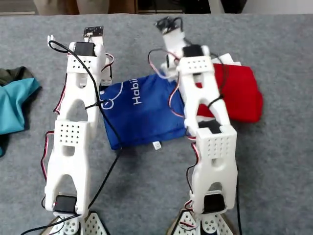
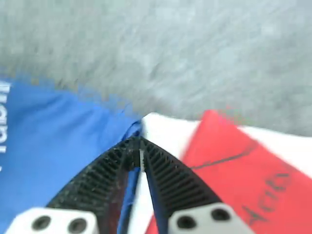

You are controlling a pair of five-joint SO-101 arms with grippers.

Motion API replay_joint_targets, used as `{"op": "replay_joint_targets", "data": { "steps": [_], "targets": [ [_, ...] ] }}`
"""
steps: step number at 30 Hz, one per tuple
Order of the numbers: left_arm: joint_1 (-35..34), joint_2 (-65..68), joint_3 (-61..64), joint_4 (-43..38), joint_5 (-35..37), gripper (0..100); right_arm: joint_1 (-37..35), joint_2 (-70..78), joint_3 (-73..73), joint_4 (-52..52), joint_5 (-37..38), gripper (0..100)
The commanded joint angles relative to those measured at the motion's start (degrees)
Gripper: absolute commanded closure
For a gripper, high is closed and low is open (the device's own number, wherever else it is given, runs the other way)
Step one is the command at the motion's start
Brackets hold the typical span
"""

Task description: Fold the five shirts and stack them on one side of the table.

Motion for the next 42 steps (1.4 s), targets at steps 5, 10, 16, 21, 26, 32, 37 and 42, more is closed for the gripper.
{"op": "replay_joint_targets", "data": {
  "steps": [5, 10, 16, 21, 26, 32, 37, 42],
  "targets": [
    [-0.09, -1.10, -2.64, 0.62, -0.44, 98, 1.80, 0.84, -20.97, 16.26, -0.09, 99.7],
    [0.00, -1.63, -2.29, 0.70, -0.44, 98, -1.54, 0.66, -30.73, 33.76, 2.73, 99.8],
    [-0.62, -1.71, -2.20, 0.88, -0.44, 98, -3.21, -11.74, -12.35, 33.93, 3.34, 99.8],
    [-1.67, -3.65, -1.41, 0.97, -0.44, 98, -3.74, -31.69, 15.16, 32.18, 3.69, 99.8],
    [-1.85, -13.67, 10.46, 0.97, -0.09, 98, -1.89, -49.27, 36.09, 29.10, 3.69, 99.7],
    [-1.41, -27.82, 28.40, 0.70, 0.53, 98, -2.86, -66.33, 55.87, 29.19, 3.69, 99.6],
    [-1.23, -34.68, 35.96, 0.53, 2.29, 98, -2.86, -75.21, 66.51, 21.98, 2.20, 98.2],
    [-3.43, -35.47, 44.66, -4.13, 1.93, 98, -3.21, -73.36, 72.04, 14.77, -17.41, 72.5]
  ]
}}
